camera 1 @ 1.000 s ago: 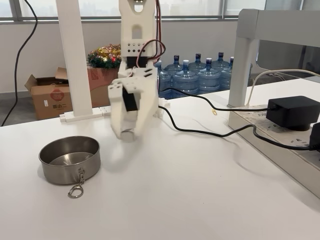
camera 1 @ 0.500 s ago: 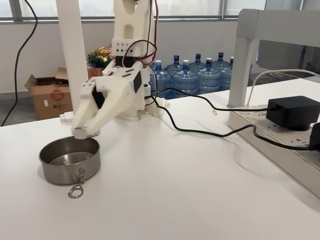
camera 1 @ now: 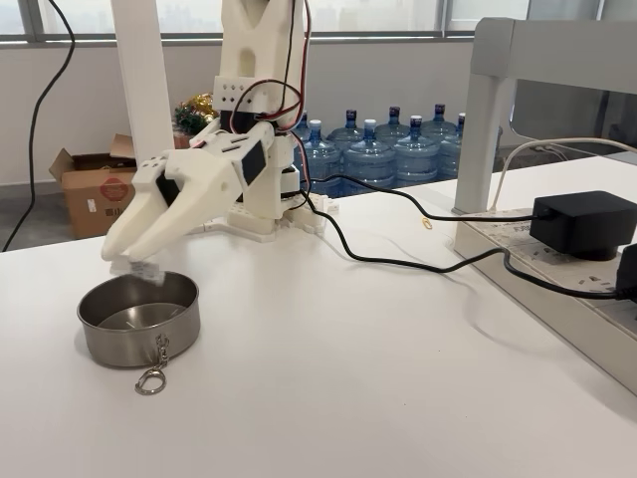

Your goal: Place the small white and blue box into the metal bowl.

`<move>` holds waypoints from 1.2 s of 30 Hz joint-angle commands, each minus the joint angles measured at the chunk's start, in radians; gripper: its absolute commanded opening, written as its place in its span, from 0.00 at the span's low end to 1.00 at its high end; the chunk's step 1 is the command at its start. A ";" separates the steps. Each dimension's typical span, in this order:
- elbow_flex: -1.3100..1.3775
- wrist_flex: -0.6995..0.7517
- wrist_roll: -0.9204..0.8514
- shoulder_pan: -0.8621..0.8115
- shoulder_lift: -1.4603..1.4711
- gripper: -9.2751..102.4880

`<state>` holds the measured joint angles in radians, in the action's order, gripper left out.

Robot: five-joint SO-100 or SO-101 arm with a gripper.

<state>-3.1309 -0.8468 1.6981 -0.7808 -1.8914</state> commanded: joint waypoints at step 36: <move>-0.025 0.005 -1.479 0.549 -0.462 0.04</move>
<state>-3.1293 -0.8468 0.4310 -0.3037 -2.2596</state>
